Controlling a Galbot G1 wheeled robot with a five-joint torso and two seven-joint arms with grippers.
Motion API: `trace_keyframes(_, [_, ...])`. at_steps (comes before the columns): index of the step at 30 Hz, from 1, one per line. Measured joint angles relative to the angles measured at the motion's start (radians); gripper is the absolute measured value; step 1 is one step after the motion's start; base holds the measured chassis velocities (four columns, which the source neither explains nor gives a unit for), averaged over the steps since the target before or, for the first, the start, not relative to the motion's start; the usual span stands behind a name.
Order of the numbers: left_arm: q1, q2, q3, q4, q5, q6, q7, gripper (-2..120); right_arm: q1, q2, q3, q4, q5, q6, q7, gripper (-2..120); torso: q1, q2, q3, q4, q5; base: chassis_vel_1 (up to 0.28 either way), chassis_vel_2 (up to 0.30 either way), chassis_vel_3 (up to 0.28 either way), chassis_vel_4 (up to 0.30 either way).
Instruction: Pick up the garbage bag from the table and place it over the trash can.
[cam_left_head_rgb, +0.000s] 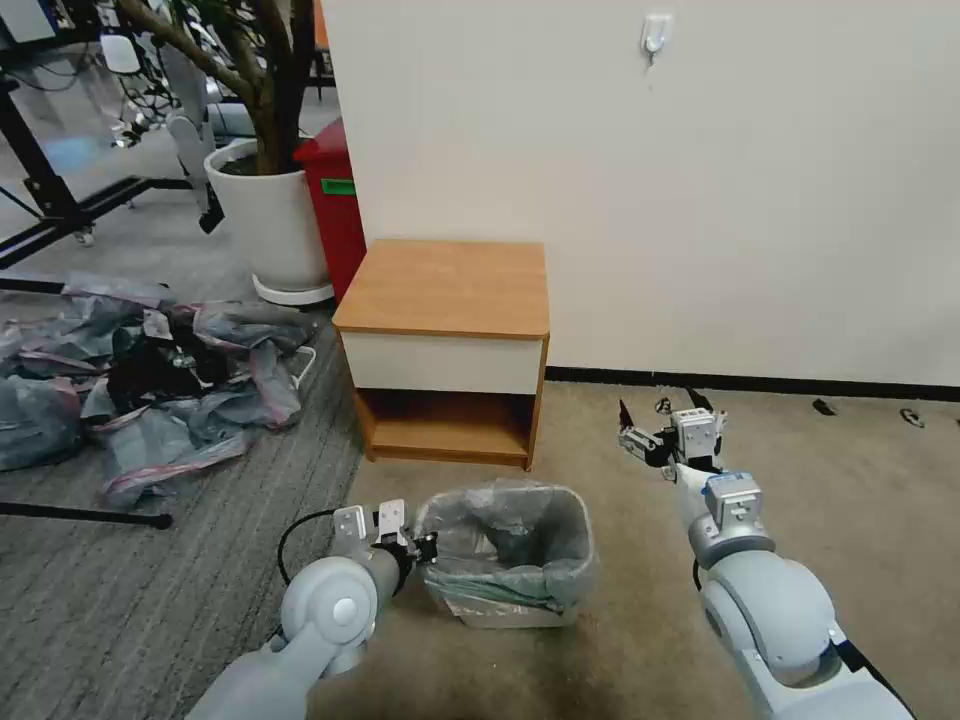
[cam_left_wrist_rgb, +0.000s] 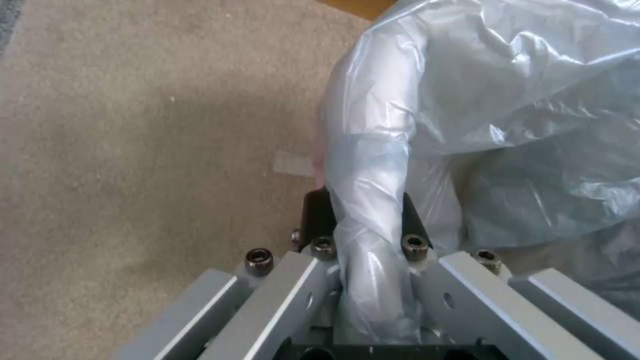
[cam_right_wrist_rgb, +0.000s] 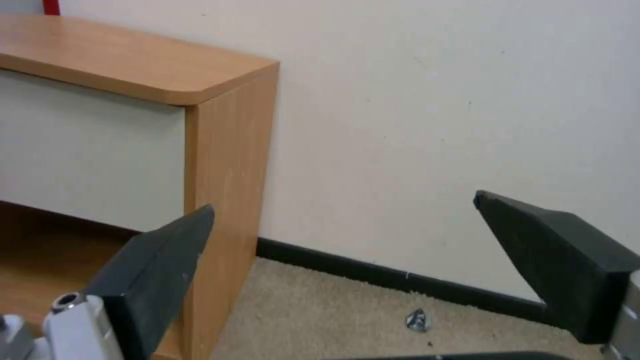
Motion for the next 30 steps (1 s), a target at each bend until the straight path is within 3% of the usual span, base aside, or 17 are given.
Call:
trace_keyframes(3, [-0.001,-0.002,0.0,0.0,0.002,0.0,-0.003,2,0.001,0.0,0.0,-0.003,0.0,0.001,0.0,100,0.0,0.0,0.0,0.0,-0.0004,0.0,0.0,0.0,0.0])
trace_keyframes(14, [0.005,-0.004,0.002,-0.016,0.002,-0.023,0.032,42,-0.008,-0.002,0.006,-0.003,0.002,0.005,0.005,100,0.0,-0.001,0.001,-0.0007,-0.0014,0.0,0.0,0.0,0.0])
trace_keyframes(25, [0.024,-0.009,-0.017,-0.037,0.091,-0.127,0.191,80,-0.011,-0.006,0.016,-0.01,0.018,0.033,0.019,100,0.0,-0.001,0.001,-0.0006,-0.0009,0.0,0.0,0.0,0.0])
trace_keyframes(28, [0.058,0.007,-0.059,-0.066,0.154,-0.167,0.263,95,-0.018,-0.007,0.025,-0.013,0.045,0.096,0.005,100,0.0,-0.001,0.0,-0.0005,-0.001,0.0,0.0,0.0,0.0])
trace_keyframes(30, [0.075,0.016,-0.086,-0.082,0.175,-0.184,0.294,98,-0.026,-0.007,0.031,-0.012,0.05,0.128,-0.011,100,0.0,-0.001,0.0,-0.0005,-0.0009,0.0,0.0,0.0,0.0])
